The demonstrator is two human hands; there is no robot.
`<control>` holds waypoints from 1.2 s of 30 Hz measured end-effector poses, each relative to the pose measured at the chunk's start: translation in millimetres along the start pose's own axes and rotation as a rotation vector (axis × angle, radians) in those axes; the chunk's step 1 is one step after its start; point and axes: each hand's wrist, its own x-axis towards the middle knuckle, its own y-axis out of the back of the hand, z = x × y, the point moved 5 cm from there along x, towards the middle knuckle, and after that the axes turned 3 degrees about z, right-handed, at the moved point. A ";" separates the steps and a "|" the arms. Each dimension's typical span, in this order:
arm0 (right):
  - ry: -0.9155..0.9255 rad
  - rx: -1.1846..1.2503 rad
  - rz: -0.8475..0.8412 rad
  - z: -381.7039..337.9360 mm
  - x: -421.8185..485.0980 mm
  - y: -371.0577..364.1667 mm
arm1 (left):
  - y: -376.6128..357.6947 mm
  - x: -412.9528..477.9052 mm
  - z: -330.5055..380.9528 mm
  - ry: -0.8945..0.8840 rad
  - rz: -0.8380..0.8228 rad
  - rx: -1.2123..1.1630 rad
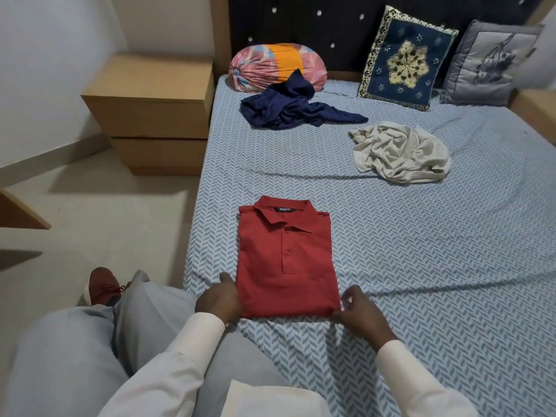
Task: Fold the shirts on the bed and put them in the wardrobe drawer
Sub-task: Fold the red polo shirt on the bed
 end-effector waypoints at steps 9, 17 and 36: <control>0.446 -0.291 0.350 -82.6 29.3 -43.9 | -12.2 29.8 72.2 -0.370 0.299 -0.041; 0.209 -0.293 0.373 -92.3 95.6 -14.0 | 5.5 65.5 75.3 -0.271 0.480 -0.066; 0.353 -0.338 0.195 -123.1 168.4 5.8 | 54.4 134.2 73.4 -0.281 0.469 0.009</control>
